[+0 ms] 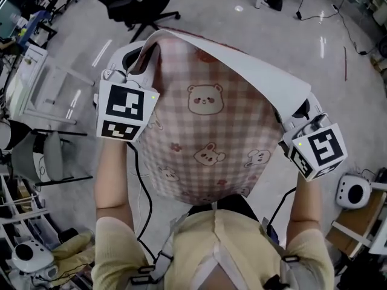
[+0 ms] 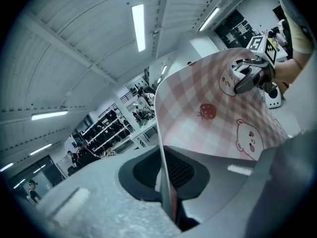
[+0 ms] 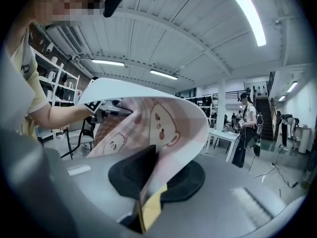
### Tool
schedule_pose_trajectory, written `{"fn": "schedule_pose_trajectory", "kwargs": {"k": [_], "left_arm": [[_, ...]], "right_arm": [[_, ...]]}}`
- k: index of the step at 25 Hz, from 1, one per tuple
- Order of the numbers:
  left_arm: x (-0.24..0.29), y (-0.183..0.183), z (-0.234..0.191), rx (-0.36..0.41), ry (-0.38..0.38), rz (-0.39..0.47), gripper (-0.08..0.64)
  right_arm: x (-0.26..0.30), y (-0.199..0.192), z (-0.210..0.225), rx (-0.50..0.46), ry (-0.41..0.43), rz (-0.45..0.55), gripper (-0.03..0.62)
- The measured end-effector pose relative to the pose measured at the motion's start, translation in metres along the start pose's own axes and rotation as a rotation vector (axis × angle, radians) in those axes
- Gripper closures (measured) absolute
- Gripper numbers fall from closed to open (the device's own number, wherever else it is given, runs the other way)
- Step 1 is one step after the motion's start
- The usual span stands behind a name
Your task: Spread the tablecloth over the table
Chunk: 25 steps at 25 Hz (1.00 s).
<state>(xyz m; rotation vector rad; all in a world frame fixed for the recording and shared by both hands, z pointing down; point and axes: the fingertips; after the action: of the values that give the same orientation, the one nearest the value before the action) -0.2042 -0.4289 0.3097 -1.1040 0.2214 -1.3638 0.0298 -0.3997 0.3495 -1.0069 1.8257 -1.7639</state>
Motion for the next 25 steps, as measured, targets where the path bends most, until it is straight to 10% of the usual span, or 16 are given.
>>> {"fn": "schedule_pose_trajectory", "kwargs": {"k": [8, 15, 25], "left_arm": [[0.160, -0.005, -0.008, 0.009, -0.125, -0.121, 0.552], [0.076, -0.085, 0.037, 0.037, -0.222, -0.202, 0.552], [0.110, -0.111, 0.054, 0.119, -0.333, -0.324, 0.551]], "right_arm": [[0.077, -0.056, 0.100, -0.005, -0.076, -0.094, 0.549], [0.020, -0.072, -0.026, -0.053, -0.135, -0.184, 0.551], [0.036, -0.104, -0.023, -0.076, -0.147, -0.331, 0.548]]}}
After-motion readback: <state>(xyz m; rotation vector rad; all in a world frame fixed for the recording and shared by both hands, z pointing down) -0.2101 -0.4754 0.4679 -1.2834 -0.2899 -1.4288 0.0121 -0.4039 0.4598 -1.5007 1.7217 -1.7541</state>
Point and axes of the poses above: the fingertips, and each gripper's own axes: x forward along the fingers, z to its right, y out of its top, and after that the axes turned 11 degrees about -y, right-handed
